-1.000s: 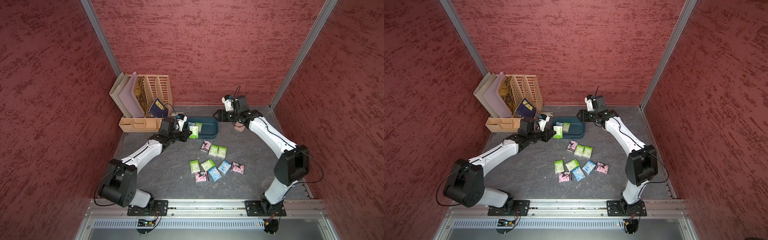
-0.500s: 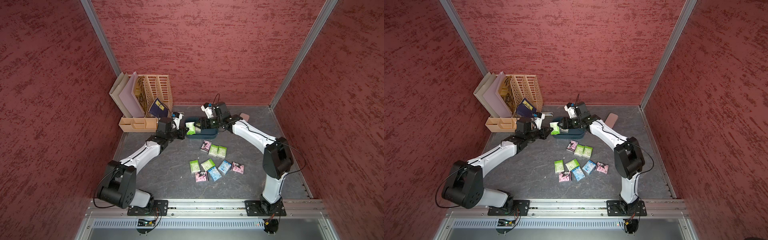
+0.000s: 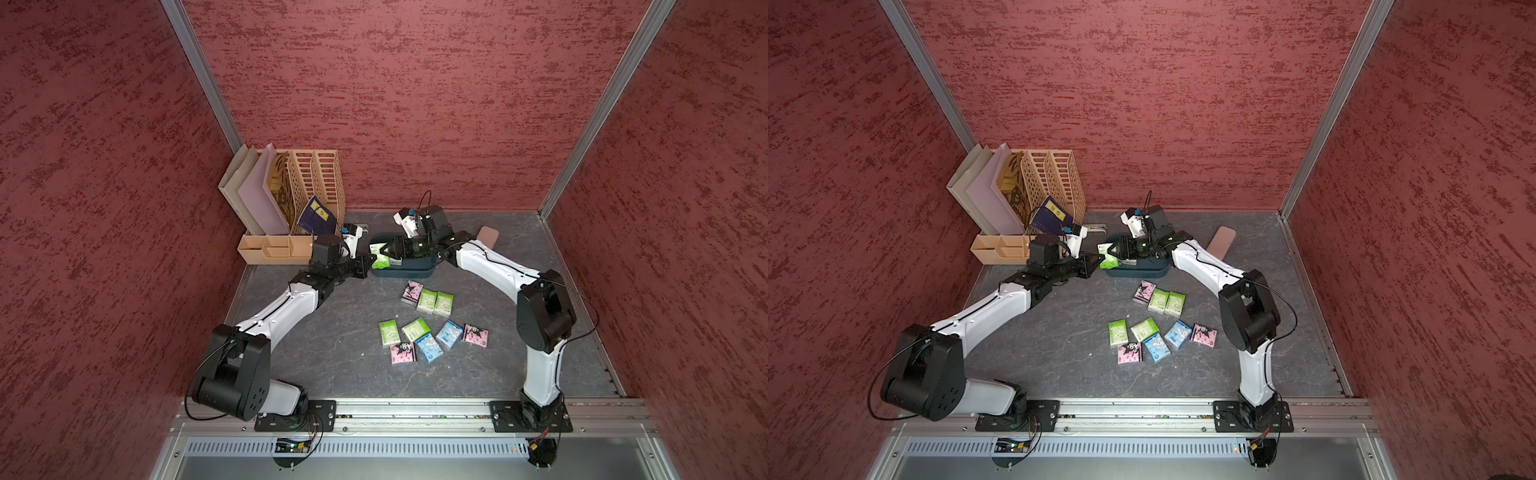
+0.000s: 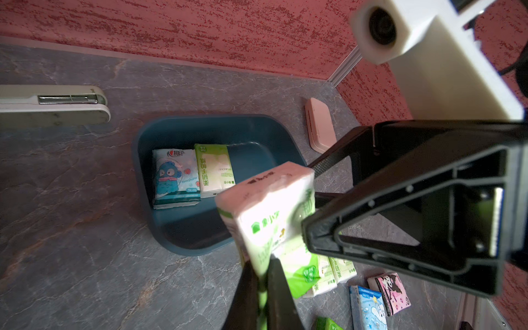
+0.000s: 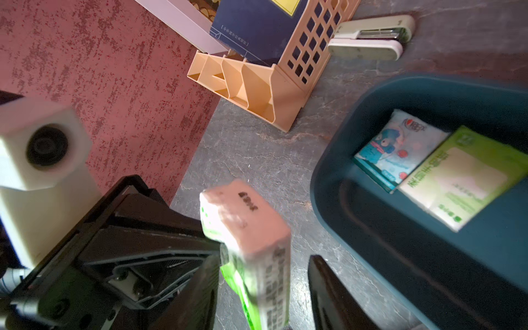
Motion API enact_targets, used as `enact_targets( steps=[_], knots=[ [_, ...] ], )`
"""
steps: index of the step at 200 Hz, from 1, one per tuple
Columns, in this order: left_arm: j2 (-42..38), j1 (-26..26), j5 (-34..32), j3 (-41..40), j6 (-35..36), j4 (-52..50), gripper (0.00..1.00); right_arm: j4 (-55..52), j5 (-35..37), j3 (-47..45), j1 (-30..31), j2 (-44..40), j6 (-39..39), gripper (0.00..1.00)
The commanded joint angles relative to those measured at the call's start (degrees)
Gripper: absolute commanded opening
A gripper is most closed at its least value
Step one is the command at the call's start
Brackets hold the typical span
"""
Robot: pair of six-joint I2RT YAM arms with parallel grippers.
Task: Put the pocket tissues into the storage box
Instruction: Pick up the pocket tissues from the center of the board.
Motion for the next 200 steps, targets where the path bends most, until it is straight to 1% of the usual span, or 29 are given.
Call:
enact_targets(
  steps=[1,19,35,38,43,47,49,54,55,56,58,87,100,111,127,135,147,164,184,200],
  knots=[
    [-0.5,0.4,2.2,-0.4,-0.1,2.0,0.0,3.5,-3.2,1.8,0.3,1.4,2.3,0.46],
    [-0.6,0.5,2.4,-0.5,-0.1,2.1,0.0,4.1,-3.7,1.9,0.4,1.7,2.9,0.38],
    [-0.6,0.6,2.6,-0.5,0.0,2.1,0.0,3.9,-4.2,2.2,0.3,1.9,3.0,0.24],
    [-0.6,0.6,2.6,-0.5,-0.1,2.1,0.04,3.8,-4.3,2.3,0.3,1.9,3.0,0.22],
    [-0.6,0.7,2.7,-0.5,-0.1,2.0,0.2,3.5,-4.2,2.5,0.3,1.9,2.9,0.18],
    [-0.5,0.7,2.7,-0.4,-0.1,1.8,0.42,3.3,-4.0,2.6,0.4,1.8,2.8,0.15],
    [-0.4,0.8,2.7,-0.3,-0.1,1.7,0.57,3.1,-3.8,2.6,0.3,1.8,2.7,0.14],
    [-0.4,0.9,2.6,-0.2,-0.1,1.2,0.91,2.8,-3.4,2.8,0.3,1.7,2.5,0.11],
    [-0.4,0.9,2.5,-0.2,-0.1,1.2,0.95,2.7,-3.3,2.9,0.3,1.7,2.5,0.11],
    [-0.4,0.9,2.5,-0.2,-0.2,1.1,0.98,2.5,-3.2,2.9,0.4,1.7,2.4,0.11],
    [-0.3,1.0,2.4,-0.1,-0.2,0.9,1.0,2.3,-3.0,3.0,0.4,1.7,2.3,0.1],
    [-0.5,1.4,0.8,-0.2,-0.2,-0.3,1.0,-2.7,2.0,5.0,-0.6,1.2,-0.5,0.09],
    [-1.1,1.6,-0.1,-0.6,-0.2,-0.4,1.0,-6.9,4.8,6.8,-2.0,1.8,-1.9,0.09],
    [-1.4,1.9,-0.7,-0.8,-0.2,-0.5,1.0,-10.4,6.0,8.6,-3.9,2.9,-1.6,0.08],
    [-1.3,2.3,-1.2,-0.8,-0.3,-0.9,1.0,-15.0,5.7,11.5,-7.9,6.1,0.3,0.06],
    [-1.0,2.5,-1.2,-0.7,-0.3,-1.1,1.0,-16.2,5.2,12.2,-9.5,7.7,1.0,0.03],
    [-0.7,2.7,-1.0,-0.6,-0.3,-1.3,1.0,-17.1,5.5,13.1,-11.3,9.5,0.7,0.03],
    [-0.5,2.8,-0.9,-0.4,-0.4,-1.5,1.0,-18.8,6.2,15.3,-12.5,12.2,-0.8,0.03],
    [-0.5,2.8,-0.8,-0.4,-0.3,-1.7,1.0,-23.9,6.9,20.1,-13.3,15.6,-3.0,0.03],
    [-0.8,2.9,-0.6,-0.1,-0.2,-2.1,1.0,-25.4,7.4,21.5,-13.6,17.5,-4.0,0.03]
  ],
)
